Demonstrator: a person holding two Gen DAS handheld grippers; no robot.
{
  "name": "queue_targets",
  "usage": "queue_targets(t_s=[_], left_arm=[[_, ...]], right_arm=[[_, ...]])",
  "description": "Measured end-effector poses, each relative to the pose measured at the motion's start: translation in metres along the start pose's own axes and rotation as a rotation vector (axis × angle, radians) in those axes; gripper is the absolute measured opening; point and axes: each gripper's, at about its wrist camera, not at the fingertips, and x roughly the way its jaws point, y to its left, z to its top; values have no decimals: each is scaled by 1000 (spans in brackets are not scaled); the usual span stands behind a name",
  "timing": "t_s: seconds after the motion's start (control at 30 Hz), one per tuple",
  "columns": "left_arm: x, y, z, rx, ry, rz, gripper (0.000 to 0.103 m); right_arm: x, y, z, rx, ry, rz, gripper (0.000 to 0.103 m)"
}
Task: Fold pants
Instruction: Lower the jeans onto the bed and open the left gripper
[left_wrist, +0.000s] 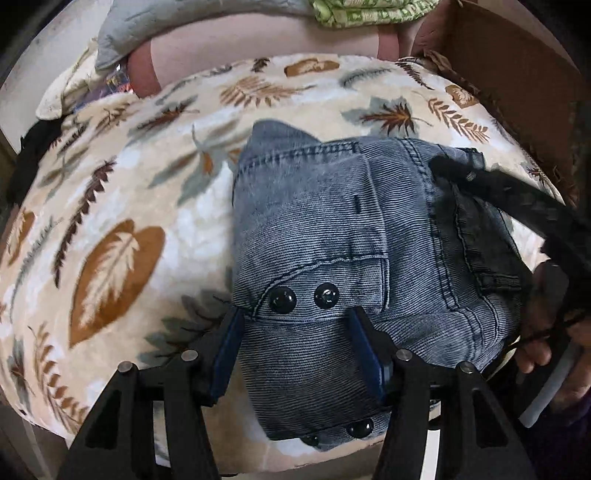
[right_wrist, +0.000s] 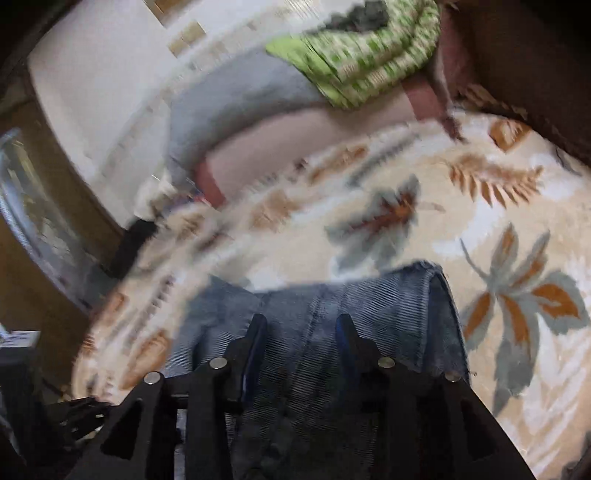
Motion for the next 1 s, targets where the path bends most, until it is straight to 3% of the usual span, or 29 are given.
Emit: queue_targets(t_s=[0.03, 0.1, 0.3, 0.57, 0.73, 0.87, 1.0], left_arm=[[5, -1, -1, 3, 6, -5, 60], [14, -2, -3, 11, 11, 2, 62], [18, -3, -8, -4, -1, 34, 66], [15, -4, -17, -4, -8, 31, 66], [2, 5, -15, -41, -1, -2, 66], [-23, 4, -11, -31, -77, 19, 66], [-29, -5, -10, -2, -99, 8, 66]], right_arm=[[10, -6, -2, 13, 40, -36, 46], [16, -15, -3, 52, 55, -15, 47], [12, -5, -13, -71, 44, -83, 48], [-8, -11, -27, -100, 61, -74, 50], [-36, -13, -32, -69, 34, -59, 58], [-64, -6, -46, -109, -6, -37, 58], [-76, 9, -61, -194, 1, -38, 57]])
